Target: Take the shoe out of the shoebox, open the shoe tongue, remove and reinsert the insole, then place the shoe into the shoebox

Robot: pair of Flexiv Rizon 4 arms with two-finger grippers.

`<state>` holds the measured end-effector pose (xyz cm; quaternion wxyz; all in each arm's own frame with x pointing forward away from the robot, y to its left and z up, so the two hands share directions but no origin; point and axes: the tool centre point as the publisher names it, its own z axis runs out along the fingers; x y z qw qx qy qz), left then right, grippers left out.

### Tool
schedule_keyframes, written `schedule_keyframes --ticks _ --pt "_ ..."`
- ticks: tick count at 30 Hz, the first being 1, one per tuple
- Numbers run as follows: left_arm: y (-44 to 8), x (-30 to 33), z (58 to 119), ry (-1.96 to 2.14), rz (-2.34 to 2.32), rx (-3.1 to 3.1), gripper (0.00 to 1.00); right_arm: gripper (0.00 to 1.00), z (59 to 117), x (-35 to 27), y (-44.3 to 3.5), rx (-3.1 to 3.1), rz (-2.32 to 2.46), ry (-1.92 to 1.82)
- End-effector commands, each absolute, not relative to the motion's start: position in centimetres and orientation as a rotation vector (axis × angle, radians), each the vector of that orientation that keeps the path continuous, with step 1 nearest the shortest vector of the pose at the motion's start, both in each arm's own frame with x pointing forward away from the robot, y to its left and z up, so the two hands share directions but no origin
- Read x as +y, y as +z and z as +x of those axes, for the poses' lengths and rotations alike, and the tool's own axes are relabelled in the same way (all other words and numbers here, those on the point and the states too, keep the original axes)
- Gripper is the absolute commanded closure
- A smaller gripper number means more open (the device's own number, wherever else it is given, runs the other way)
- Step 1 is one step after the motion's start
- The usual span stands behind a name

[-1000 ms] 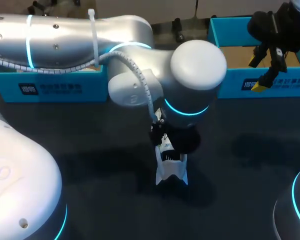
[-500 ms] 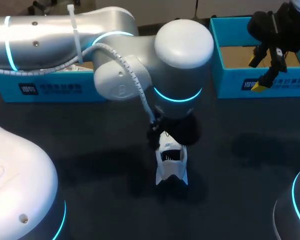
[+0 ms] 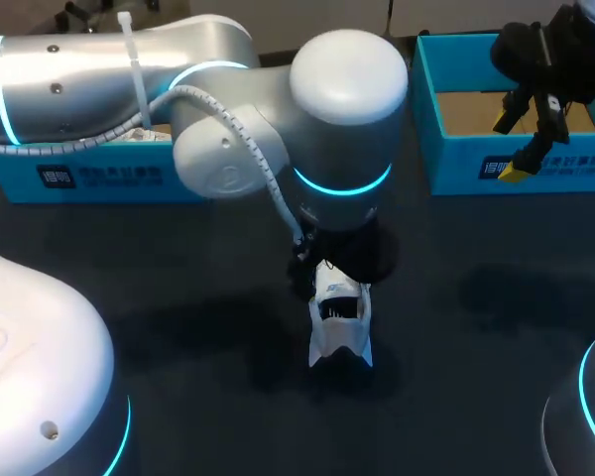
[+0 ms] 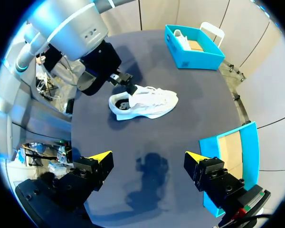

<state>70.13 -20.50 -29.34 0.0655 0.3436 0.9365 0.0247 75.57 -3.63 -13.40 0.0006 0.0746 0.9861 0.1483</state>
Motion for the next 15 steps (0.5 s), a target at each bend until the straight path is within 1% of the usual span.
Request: schedule_keyframes --ticks 1,2,10,15 --pt "-29.1 -19.2 69.9 0.032 0.682 2.959 0.0 0.0 75.7 -3.6 -13.4 3.101 0.234 0.462" --pt "-29.1 -19.0 69.3 0.008 0.582 2.979 0.0 0.0 75.7 -3.6 -13.4 3.101 0.234 0.462" --pt "-29.3 -18.9 66.5 0.006 0.244 2.957 0.0 0.0 75.7 -3.6 -13.4 3.101 0.234 0.462" --pt "-30.0 -19.1 65.7 -0.049 0.127 2.956 0.0 0.0 75.7 -3.6 -13.4 3.101 0.234 0.462"
